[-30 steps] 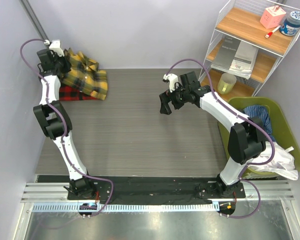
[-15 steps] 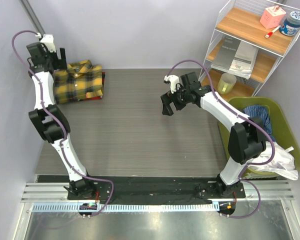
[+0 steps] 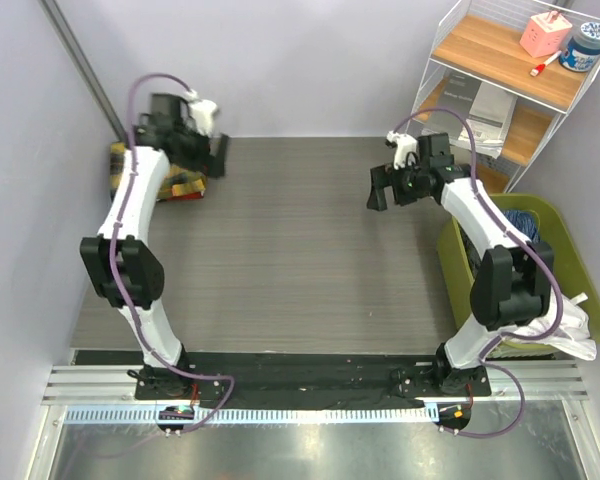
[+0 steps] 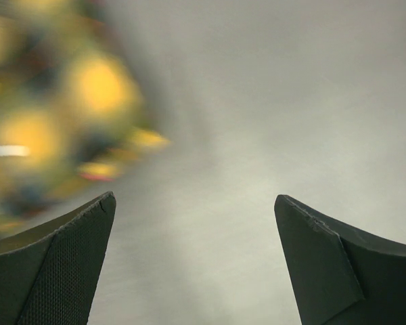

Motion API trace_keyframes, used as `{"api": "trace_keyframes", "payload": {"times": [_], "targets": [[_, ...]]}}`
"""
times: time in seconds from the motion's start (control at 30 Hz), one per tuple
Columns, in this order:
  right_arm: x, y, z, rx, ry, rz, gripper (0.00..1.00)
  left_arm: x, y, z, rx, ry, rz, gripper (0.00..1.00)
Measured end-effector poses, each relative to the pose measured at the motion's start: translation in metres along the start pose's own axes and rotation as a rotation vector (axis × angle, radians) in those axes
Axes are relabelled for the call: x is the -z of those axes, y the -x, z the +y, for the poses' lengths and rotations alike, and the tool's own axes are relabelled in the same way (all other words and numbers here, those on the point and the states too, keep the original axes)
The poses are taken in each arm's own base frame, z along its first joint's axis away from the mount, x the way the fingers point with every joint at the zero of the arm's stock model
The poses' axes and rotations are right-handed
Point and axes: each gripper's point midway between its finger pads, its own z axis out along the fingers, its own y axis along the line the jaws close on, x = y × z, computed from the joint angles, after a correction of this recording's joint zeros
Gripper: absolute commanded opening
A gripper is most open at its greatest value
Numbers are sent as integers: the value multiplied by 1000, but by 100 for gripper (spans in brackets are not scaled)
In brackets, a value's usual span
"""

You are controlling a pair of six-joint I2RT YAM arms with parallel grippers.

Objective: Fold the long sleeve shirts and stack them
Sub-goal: Neatly place the folded shirt to the corner

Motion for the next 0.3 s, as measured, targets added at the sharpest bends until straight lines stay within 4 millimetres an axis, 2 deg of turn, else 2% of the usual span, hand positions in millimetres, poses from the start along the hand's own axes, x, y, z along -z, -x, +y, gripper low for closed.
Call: {"api": "trace_keyframes", "payload": {"times": [0.07,0.13,0.2,0.3], "targets": [[11,-13,-11,-12,-36,6,100,-6,-31,-59,-32,-102,94,100],[20,-35,-9,-9,-49,33,100,-4,-63,-98,-55,-167,167,100],[28,-62,0,3,-43,71,100,4,-101,-125,-59,-207,248,100],[39,-95,12,31,-35,115,100,16,-138,-141,-45,-222,316,100]]}}
